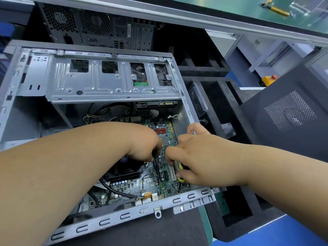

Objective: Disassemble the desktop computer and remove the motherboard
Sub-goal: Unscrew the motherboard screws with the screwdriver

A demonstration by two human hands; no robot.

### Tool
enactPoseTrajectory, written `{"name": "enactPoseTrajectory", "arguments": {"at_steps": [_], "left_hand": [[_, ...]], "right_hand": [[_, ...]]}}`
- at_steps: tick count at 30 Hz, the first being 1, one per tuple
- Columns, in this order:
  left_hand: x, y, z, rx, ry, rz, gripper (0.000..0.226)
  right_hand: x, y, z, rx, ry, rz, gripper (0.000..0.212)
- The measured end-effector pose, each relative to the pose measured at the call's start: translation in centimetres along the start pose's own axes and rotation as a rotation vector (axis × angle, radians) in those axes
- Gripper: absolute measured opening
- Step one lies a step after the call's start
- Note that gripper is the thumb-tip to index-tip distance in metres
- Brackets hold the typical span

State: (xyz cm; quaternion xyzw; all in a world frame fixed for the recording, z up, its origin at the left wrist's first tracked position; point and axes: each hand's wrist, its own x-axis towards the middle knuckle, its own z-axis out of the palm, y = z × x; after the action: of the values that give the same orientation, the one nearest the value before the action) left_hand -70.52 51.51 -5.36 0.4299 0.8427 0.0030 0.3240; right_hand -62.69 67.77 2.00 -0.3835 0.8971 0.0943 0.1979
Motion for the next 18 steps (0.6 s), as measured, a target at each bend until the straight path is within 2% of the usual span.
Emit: {"name": "enactPoseTrajectory", "arguments": {"at_steps": [3,6,8,11,18], "left_hand": [[0.04,-0.1,0.08,-0.001,0.005,0.007,0.025],[0.13,-0.14,0.14,0.007,0.014,0.015,0.025],[0.17,-0.15,0.15,0.007,0.018,0.015,0.025],[0.18,-0.17,0.15,0.001,0.018,0.012,0.025],[-0.1,0.03,-0.06,-0.012,0.026,0.011,0.031]], "right_hand": [[-0.13,-0.07,0.03,0.027,0.007,-0.008,0.029],[-0.27,0.01,0.1,0.021,0.012,-0.003,0.021],[-0.16,0.05,0.02,-0.024,-0.007,0.003,0.027],[-0.13,0.1,-0.01,-0.015,-0.009,0.007,0.022],[-0.72,0.75,-0.67,0.041,0.084,0.057,0.016]]}}
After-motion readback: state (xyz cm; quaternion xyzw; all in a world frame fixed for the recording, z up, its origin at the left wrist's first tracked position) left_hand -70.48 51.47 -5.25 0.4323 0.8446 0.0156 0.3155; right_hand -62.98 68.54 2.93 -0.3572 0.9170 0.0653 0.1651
